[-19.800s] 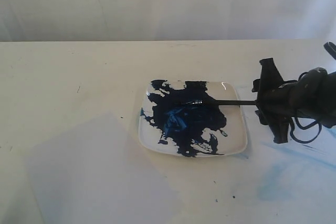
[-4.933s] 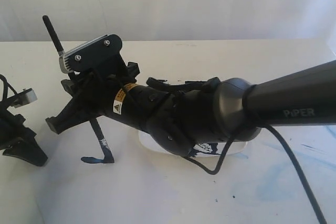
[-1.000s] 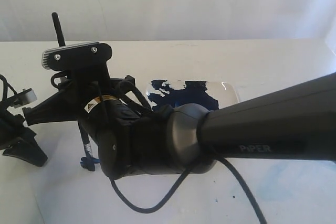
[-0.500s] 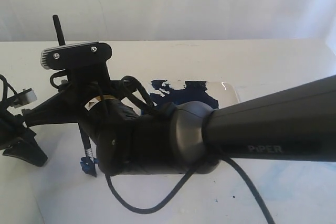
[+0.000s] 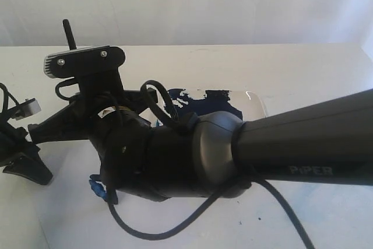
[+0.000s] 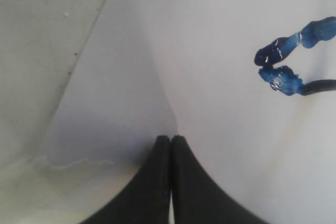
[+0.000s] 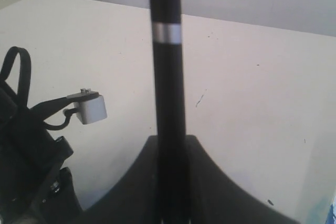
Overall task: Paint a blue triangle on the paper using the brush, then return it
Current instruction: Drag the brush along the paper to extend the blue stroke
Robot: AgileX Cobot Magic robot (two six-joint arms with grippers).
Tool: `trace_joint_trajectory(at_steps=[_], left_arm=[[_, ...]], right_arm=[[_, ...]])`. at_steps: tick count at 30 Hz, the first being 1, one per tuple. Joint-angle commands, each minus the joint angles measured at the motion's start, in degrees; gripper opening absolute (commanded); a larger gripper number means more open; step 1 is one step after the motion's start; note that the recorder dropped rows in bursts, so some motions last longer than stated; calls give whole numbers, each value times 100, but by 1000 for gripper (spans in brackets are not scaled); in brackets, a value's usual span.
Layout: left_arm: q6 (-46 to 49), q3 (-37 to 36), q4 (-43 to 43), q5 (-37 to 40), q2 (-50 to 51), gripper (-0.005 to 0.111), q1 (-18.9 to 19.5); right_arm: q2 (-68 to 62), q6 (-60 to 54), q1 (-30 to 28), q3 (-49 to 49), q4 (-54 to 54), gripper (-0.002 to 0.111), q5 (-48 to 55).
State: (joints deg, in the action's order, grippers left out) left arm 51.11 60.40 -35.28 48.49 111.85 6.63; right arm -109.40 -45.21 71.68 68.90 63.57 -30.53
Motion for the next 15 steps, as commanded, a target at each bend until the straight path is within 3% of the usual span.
trace_joint_trajectory(at_steps=[1,15], left_arm=[[8,-41,65,114,57,0,2],[8,-41,-21,143,57,0,2]], right_arm=[[74,-388,107,-33,315,0,-67],[244,-1173,155,-33,1138,0,-157]])
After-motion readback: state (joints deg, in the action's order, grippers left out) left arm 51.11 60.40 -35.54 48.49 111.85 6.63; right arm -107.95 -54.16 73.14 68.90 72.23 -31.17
